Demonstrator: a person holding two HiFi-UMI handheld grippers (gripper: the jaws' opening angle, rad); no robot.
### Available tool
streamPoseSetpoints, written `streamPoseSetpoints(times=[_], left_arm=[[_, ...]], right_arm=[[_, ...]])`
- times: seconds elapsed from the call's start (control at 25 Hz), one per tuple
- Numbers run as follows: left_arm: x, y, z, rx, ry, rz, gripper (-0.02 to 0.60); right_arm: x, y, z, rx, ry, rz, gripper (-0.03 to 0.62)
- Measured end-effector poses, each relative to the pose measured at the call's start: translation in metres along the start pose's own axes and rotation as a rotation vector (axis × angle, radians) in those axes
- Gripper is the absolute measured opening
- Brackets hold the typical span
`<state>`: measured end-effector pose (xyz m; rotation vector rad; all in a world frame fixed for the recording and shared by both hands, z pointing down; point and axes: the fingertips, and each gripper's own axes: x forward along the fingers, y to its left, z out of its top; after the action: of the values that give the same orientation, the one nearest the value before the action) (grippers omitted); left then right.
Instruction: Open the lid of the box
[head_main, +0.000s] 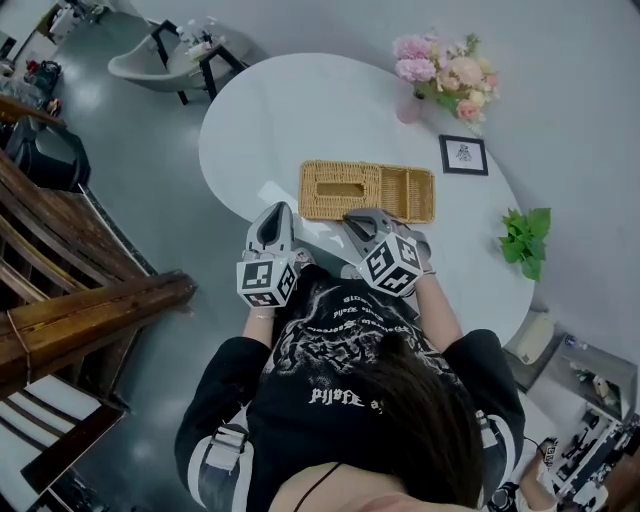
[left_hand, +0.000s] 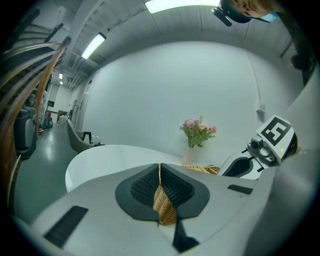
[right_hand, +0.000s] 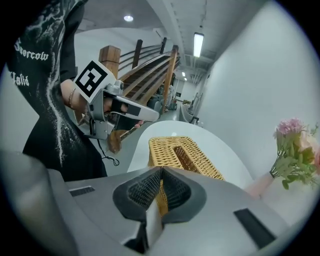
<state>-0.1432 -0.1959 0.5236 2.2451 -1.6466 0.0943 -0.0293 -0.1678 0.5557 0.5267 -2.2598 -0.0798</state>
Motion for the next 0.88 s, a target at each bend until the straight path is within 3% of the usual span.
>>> streamPoseSetpoints(times=[0.4,0.88], left_arm=[[0.011,0.014,-0.001,0.005,0.011,-0.017,0.026],[0.02,0.017,0.0,0.012,0.02,-0.035,0.026]], right_arm=[[-0.004,-0.006,0.008,-0.076,0.043,0.068,0.034],[-0.021,-0.026,0.036,-0.129,-0.022,0.034,0.034]])
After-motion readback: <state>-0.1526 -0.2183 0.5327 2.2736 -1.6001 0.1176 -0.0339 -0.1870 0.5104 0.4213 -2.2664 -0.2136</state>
